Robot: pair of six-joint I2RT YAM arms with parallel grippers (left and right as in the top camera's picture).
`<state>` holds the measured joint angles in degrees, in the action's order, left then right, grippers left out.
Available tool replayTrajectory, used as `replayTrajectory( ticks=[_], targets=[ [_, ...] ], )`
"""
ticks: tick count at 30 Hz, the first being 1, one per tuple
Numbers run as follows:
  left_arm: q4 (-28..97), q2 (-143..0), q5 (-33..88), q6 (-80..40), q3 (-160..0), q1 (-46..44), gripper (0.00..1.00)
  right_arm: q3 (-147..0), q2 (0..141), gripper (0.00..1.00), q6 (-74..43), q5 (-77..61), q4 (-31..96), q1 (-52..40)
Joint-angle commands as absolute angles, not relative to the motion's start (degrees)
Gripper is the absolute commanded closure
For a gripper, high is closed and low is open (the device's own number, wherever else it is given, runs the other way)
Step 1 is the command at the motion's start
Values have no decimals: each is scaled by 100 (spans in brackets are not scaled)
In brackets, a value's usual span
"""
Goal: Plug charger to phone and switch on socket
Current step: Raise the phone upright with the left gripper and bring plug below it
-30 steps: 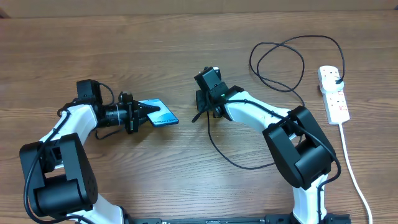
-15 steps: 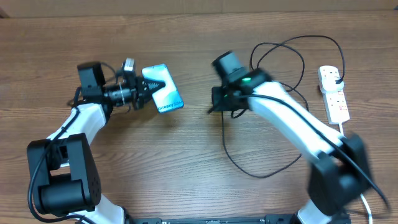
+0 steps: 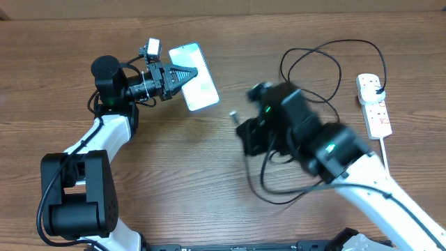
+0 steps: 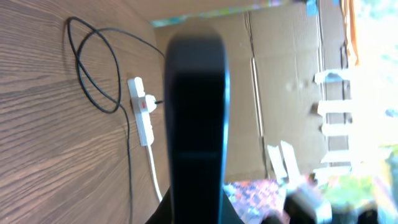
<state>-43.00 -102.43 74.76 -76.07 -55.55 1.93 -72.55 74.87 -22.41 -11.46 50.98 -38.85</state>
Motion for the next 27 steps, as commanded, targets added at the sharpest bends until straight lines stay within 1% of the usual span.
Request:
replayTrajectory(
  ticks=[1,5,8,11,22,27],
  targets=[
    [-4351,-10189,7347,-8176,-5603,222,96,-6740,7472,96,-2206,-1155,4525,-4442],
    [-4353,-10189,7463,-8230,-5603,222,96,-6598,7607,96,-2204,-467,4071,-4764],
    [-4355,-10189,7651,-8228,-5603,222,96,-6598,7695,96,-2202,152,3830,-4805],
    [-4353,-10189,7841,-8099,-5603,222,96,-6598,7728,96,-2200,489,3614,-4801],
    [-4351,-10189,7891,-8154,-5603,222,96,-6595,7749,96,-2202,414,3155,-4790],
    [-4353,-10189,7732,-8379,-5603,222,96,-6598,7749,96,-2204,-89,3138,-4788]
  ],
)
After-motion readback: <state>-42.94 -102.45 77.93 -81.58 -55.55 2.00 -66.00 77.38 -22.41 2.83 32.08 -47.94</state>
